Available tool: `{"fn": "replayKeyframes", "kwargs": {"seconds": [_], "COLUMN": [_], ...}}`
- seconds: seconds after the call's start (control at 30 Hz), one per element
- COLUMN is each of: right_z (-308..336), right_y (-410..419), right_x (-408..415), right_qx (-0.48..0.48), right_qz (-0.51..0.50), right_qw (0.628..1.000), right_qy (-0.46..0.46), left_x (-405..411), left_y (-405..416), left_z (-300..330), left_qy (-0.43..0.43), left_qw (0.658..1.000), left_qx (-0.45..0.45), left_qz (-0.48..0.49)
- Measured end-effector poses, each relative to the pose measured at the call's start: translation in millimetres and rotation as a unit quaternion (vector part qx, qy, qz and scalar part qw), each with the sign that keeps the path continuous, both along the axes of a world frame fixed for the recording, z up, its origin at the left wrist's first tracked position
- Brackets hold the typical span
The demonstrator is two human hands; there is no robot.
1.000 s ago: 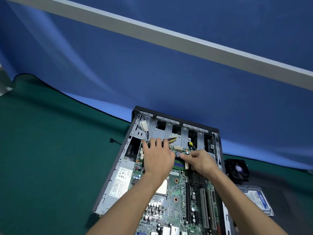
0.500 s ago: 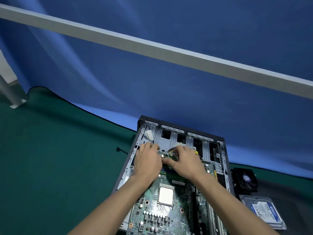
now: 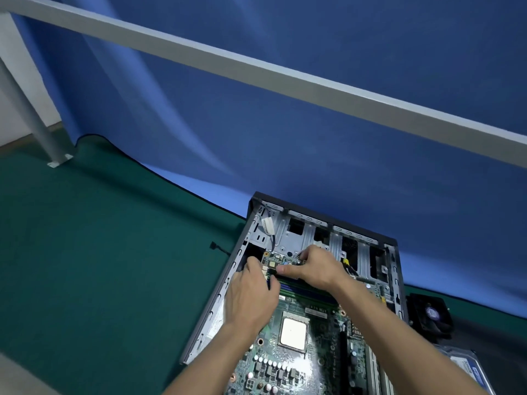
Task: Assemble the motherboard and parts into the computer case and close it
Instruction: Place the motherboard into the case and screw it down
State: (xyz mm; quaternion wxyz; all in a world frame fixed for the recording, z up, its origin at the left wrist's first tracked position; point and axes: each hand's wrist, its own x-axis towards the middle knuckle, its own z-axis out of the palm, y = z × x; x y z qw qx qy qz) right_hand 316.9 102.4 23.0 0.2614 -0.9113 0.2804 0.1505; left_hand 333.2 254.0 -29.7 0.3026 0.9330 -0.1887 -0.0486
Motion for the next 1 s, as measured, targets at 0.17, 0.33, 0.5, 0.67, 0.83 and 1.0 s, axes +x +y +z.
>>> {"fn": "replayKeyframes", "kwargs": {"seconds": [0.17,0.33,0.5,0.67,0.83,1.0], "right_z": [0,-2,-5,-3,0,-1], "right_y": [-3,-2,1,1,10,11], "right_x": [2,0,0,-11,-36,-74], "right_qx": [0.018,0.003,-0.025,-0.032,-0.156,-0.226], "right_qz": [-0.006,-0.007,-0.009,-0.007,-0.008,-0.031], "right_qw": [1.000,1.000,0.999,0.999,0.986,0.966], "right_qy": [0.023,0.027,0.036,0.000,-0.059,-0.123], "left_x": [-1,-4,-2,-4,-9,-10], "left_y": [-3,2,-1,-1,-3,-7], "left_z": [-1,-2,-8,-8,-6,-10], "left_qy": [-0.021,-0.027,-0.016,-0.037,-0.041,-0.069], "left_qw": [0.999,0.998,0.998,0.997,0.995,0.991], "left_qx": [0.024,0.008,0.012,0.031,0.044,0.052], "left_qz": [-0.030,-0.047,-0.060,-0.054,-0.075,-0.097]}}
